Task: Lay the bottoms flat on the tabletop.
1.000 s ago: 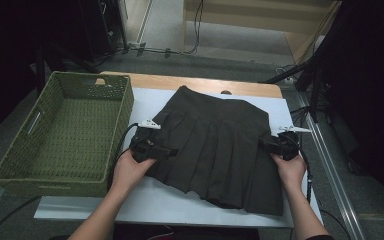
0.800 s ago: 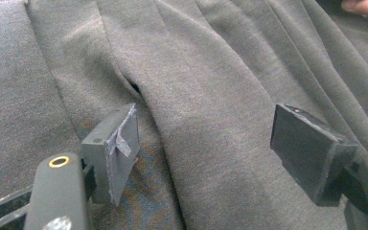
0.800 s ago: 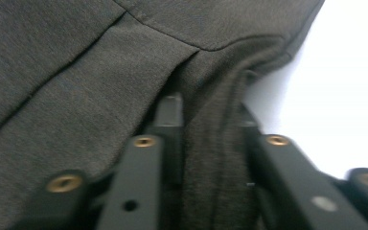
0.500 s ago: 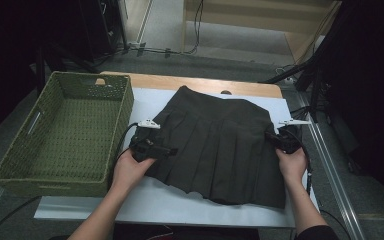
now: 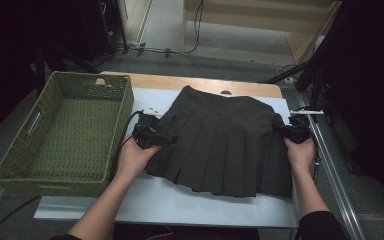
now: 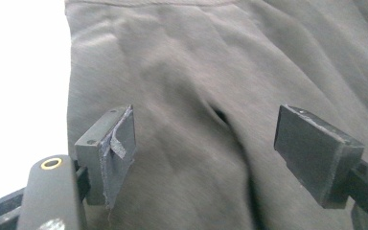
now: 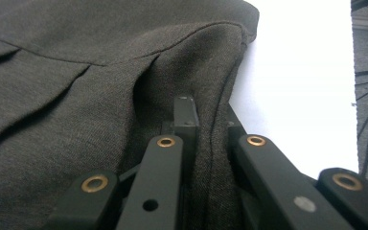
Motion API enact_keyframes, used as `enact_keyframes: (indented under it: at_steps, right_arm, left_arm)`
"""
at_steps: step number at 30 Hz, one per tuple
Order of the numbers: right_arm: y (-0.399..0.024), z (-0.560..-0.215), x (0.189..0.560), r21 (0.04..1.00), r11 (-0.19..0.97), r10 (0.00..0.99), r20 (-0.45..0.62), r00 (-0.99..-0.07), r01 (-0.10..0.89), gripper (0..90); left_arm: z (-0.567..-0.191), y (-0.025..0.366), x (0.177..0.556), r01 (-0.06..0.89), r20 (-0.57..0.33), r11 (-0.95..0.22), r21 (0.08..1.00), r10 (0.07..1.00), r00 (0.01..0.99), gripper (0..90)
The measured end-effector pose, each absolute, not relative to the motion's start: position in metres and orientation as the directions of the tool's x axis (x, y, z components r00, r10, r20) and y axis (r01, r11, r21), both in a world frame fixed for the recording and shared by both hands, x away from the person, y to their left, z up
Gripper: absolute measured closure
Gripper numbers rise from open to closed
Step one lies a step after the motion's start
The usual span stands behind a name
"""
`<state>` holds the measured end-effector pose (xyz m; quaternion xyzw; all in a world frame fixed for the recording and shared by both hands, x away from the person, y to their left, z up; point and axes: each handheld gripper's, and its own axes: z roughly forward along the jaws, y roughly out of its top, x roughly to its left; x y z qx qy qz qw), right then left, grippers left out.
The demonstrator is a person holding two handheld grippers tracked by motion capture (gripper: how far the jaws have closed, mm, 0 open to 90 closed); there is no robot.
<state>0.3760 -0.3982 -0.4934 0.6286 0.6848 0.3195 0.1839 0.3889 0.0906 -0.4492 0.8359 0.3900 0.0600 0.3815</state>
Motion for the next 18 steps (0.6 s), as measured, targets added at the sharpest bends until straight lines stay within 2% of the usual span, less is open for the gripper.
enact_keyframes:
  at_steps: [9, 13, 16, 18]
  right_arm:
    - [-0.398, -0.499, 0.377, 0.658, 0.001, 0.974, 0.169, -0.149, 0.753, 82.3]
    - [-0.399, -0.502, 0.377, 0.649, -0.008, 0.972, 0.184, -0.146, 0.761, 82.0]
    - [-0.4, -0.505, 0.378, 0.639, -0.008, 0.971, 0.188, -0.147, 0.769, 82.0]
    - [-0.4, -0.508, 0.379, 0.633, -0.004, 0.972, 0.185, -0.146, 0.774, 82.0]
  left_arm:
    - [-0.473, 0.096, 0.416, 0.642, -0.183, -0.369, 0.672, 0.757, 0.627, 23.3]
    - [-0.488, 0.095, 0.424, 0.667, -0.157, -0.407, 0.624, 0.77, 0.618, 23.7]
    - [-0.496, 0.097, 0.425, 0.685, -0.187, -0.384, 0.619, 0.775, 0.604, 23.8]
    - [-0.496, 0.097, 0.424, 0.686, -0.192, -0.381, 0.62, 0.774, 0.603, 29.4]
